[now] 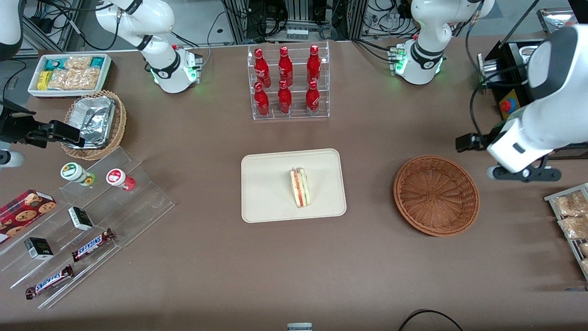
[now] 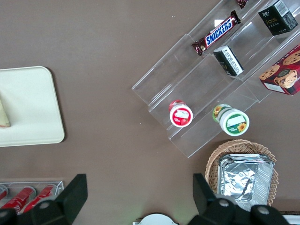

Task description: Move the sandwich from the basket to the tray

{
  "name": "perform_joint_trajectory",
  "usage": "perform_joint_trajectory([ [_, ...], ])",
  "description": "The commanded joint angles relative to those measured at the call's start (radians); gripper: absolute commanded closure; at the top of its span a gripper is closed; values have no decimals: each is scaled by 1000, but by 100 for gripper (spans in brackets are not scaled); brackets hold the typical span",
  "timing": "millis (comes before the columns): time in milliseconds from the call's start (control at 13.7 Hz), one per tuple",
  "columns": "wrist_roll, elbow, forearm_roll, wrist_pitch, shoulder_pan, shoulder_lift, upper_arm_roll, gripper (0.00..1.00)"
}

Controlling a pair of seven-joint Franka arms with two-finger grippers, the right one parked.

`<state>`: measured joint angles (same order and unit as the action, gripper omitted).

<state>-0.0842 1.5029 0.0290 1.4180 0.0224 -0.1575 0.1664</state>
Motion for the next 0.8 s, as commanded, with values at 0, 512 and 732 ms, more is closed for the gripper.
perform_joint_trajectory([
  [0, 11, 39, -8, -31, 4, 61, 7, 0],
  [512, 9, 39, -7, -108, 30, 174, 2, 0],
  [732, 9, 39, -7, -116, 24, 173, -30, 0],
])
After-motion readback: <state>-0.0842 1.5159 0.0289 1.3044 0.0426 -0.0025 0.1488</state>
